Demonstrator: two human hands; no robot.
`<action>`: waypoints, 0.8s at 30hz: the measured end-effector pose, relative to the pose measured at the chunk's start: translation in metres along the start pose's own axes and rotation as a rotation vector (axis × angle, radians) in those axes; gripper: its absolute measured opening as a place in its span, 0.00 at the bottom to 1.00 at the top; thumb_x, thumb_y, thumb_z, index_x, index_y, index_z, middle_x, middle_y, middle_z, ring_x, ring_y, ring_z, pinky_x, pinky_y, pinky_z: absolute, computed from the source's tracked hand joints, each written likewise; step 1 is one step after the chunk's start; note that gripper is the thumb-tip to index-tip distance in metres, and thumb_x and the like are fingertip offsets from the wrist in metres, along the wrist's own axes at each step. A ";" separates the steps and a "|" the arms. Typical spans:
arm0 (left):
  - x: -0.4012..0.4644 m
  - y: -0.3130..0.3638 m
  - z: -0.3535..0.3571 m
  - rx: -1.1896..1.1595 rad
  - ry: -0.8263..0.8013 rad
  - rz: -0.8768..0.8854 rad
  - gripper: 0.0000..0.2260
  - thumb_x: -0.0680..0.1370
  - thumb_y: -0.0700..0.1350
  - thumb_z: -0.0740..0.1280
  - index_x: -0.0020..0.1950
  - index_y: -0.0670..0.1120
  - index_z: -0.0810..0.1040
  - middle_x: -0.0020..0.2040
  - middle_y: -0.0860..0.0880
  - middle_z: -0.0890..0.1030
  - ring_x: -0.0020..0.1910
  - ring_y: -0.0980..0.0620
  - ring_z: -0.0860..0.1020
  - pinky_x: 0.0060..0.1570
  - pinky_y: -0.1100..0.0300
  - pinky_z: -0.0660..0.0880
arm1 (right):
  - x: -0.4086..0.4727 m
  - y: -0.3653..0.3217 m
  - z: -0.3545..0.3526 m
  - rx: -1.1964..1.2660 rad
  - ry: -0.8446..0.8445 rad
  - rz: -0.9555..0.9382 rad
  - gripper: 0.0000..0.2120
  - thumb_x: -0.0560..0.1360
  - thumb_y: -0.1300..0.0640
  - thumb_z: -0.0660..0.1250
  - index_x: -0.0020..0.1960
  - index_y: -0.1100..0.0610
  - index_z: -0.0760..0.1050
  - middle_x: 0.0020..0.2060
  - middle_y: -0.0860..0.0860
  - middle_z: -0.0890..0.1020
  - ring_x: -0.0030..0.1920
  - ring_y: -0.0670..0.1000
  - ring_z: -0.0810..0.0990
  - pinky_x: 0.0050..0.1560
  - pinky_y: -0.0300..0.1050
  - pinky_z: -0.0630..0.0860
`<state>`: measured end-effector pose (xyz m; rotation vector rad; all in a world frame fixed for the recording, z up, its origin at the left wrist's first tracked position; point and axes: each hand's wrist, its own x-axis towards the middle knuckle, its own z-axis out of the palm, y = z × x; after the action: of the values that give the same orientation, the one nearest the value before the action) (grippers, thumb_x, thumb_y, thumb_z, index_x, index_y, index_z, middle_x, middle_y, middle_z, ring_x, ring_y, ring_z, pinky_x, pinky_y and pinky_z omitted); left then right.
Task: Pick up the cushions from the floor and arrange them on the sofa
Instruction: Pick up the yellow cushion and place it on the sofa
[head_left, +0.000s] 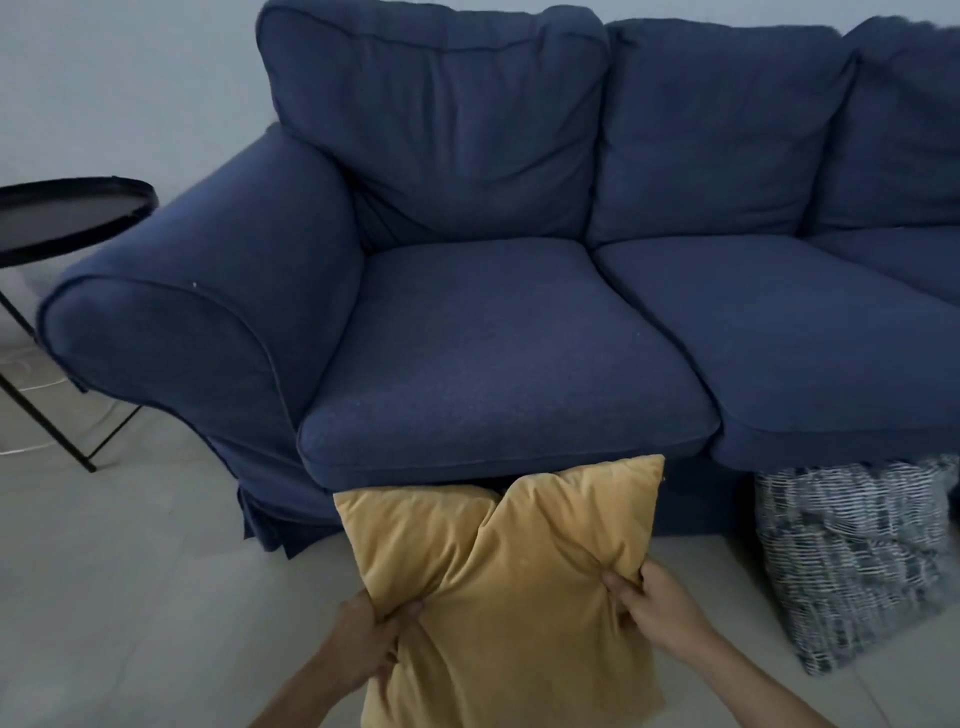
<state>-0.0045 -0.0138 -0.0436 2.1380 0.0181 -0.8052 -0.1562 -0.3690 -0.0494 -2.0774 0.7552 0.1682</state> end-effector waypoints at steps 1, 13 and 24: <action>-0.005 0.000 -0.002 0.016 0.007 0.004 0.17 0.80 0.51 0.77 0.56 0.41 0.77 0.44 0.38 0.87 0.33 0.43 0.88 0.31 0.53 0.85 | -0.004 0.000 -0.002 -0.022 0.010 -0.013 0.13 0.85 0.44 0.67 0.63 0.51 0.80 0.56 0.46 0.87 0.59 0.51 0.85 0.65 0.53 0.81; -0.090 0.065 -0.068 0.080 -0.039 0.093 0.12 0.82 0.53 0.74 0.51 0.46 0.77 0.39 0.44 0.88 0.31 0.46 0.88 0.30 0.53 0.84 | -0.075 -0.061 -0.067 -0.125 0.047 -0.028 0.07 0.84 0.43 0.69 0.51 0.45 0.79 0.47 0.41 0.86 0.47 0.44 0.86 0.46 0.39 0.79; -0.146 0.236 -0.166 0.194 -0.005 0.253 0.18 0.81 0.65 0.68 0.51 0.50 0.77 0.35 0.53 0.88 0.31 0.54 0.87 0.30 0.60 0.78 | -0.112 -0.232 -0.207 -0.171 0.112 -0.091 0.06 0.85 0.46 0.69 0.49 0.43 0.76 0.45 0.40 0.85 0.46 0.39 0.82 0.40 0.35 0.73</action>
<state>0.0343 -0.0130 0.2771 2.2615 -0.3397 -0.6854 -0.1462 -0.3854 0.2807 -2.2947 0.7329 0.0677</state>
